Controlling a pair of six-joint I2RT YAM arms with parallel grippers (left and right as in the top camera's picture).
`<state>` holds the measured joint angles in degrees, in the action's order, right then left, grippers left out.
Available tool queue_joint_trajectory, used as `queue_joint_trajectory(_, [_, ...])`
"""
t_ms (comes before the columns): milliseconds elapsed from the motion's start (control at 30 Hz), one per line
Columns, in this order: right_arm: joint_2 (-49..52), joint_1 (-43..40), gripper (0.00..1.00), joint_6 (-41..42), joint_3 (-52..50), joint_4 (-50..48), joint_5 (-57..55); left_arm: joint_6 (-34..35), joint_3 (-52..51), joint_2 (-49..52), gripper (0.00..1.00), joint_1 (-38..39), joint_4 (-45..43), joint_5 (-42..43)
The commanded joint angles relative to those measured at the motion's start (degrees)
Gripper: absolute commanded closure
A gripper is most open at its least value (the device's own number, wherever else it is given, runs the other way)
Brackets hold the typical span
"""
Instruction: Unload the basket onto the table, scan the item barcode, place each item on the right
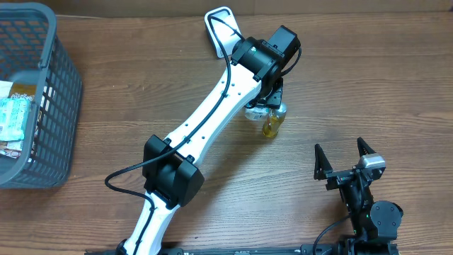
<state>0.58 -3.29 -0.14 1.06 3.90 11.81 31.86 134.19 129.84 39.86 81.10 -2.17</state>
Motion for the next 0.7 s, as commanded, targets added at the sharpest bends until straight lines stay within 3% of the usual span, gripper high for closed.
queue_joint_trajectory(0, [-0.42,-0.17,0.00,0.15,-0.61,-0.33,0.31,1.62,-0.55,0.17,0.54,0.94,-0.68,0.31])
queue_joint_trajectory(233, [-0.42,-0.17,0.00,0.17,-0.61,-0.33,0.28,1.57,-1.40,0.17,0.56,0.81,-0.28,-4.55])
queue_joint_trajectory(667, [-0.42,-0.17,0.00,0.17,-0.61,-0.33,0.31,1.09,-1.40,0.17,0.58,-2.54,2.60,-4.22])
